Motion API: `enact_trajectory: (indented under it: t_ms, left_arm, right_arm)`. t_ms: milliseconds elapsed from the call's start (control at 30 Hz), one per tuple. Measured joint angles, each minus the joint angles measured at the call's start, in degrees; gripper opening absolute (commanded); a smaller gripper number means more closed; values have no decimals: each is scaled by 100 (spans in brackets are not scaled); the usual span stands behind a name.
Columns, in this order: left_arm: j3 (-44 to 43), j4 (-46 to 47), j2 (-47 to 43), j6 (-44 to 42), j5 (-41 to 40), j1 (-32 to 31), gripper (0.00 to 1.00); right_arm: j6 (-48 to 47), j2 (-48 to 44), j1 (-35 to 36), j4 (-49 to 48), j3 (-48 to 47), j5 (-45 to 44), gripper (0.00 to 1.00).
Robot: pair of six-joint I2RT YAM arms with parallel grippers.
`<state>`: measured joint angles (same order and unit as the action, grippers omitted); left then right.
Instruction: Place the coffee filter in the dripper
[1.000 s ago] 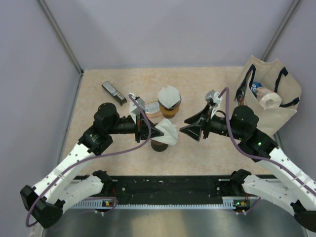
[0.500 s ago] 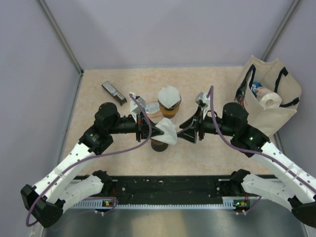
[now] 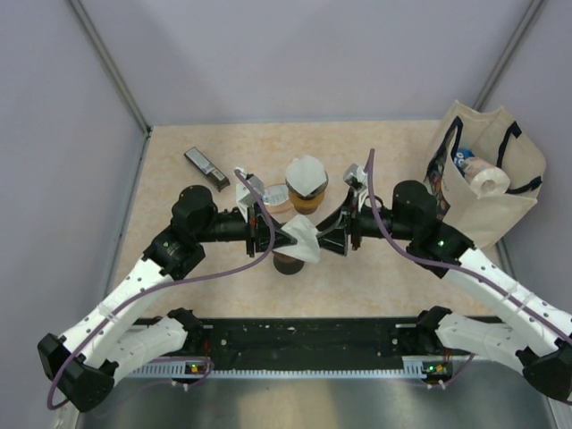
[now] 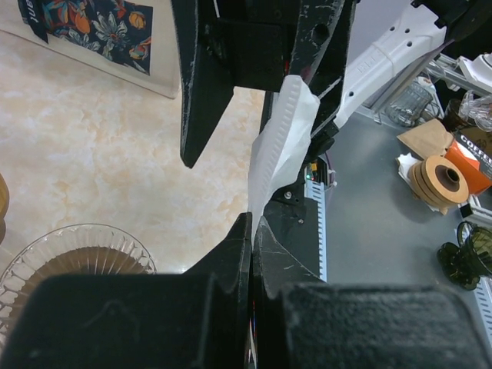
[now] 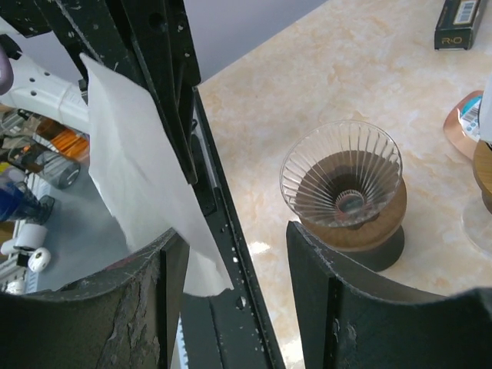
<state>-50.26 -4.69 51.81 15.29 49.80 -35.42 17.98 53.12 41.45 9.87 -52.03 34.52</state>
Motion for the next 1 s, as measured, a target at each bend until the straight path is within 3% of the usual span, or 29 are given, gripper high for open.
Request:
enact_trajectory:
  t_ms: [233, 467, 567, 633, 733, 767, 800, 1000]
  left_arm:
    - [0, 83, 11, 22, 79, 0, 0]
    - [0, 446, 151, 114, 260, 0, 0]
    - [-7, 481, 254, 127, 334, 2, 0]
    - [-7, 479, 273, 125, 334, 0, 3]
    - [-11, 518, 264, 114, 280, 0, 58]
    - [-17, 503, 258, 109, 225, 0, 83]
    - [-24, 455, 240, 153, 120, 0, 99]
    - [-293, -92, 205, 243, -892, 0, 99]
  right_arm:
    - [262, 258, 0, -579, 118, 564, 47]
    - [437, 435, 0, -1064, 258, 887, 9]
    - [470, 470, 0, -1117, 258, 885, 0]
    - [487, 461, 0, -1143, 258, 866, 0]
    - [503, 391, 0, -1126, 260, 752, 0]
    - [501, 343, 0, -1088, 260, 647, 0]
    - [492, 275, 0, -1008, 256, 485, 0]
    - [229, -37, 0, 116, -90, -1241, 0]
